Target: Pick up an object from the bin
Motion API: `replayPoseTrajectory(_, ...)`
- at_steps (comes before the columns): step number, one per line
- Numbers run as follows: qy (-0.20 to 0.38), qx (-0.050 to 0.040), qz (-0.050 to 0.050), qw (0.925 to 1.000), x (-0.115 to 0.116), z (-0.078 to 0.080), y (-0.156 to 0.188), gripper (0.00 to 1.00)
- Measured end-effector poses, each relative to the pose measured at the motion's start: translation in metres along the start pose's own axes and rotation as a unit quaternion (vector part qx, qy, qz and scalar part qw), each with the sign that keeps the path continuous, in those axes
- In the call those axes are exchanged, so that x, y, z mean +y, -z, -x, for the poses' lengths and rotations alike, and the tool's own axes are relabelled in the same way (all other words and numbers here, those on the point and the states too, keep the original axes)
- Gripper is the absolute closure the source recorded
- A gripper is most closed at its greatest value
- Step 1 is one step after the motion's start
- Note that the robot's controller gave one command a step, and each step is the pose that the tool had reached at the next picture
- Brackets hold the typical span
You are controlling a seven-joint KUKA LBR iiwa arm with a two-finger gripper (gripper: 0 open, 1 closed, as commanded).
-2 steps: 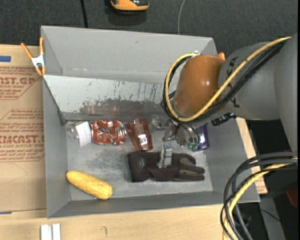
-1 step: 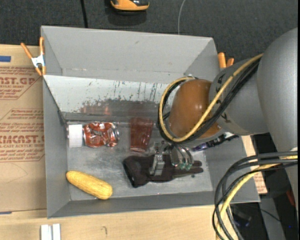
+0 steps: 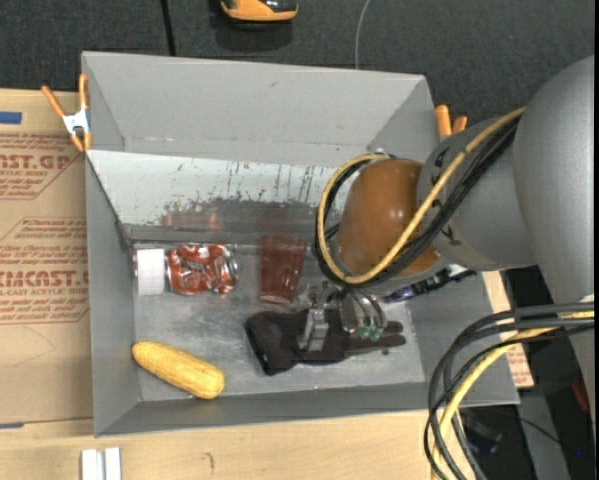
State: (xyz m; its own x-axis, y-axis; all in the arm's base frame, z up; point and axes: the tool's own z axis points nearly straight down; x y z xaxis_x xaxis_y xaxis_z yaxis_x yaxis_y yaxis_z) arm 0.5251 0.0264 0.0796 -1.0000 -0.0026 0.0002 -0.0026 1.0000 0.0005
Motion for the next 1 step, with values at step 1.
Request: replayPoseTrajectory(1, 0.032, -0.0051, 0.0, 0.9995, 0.0029, -0.0105, 0.1846, 1.0)
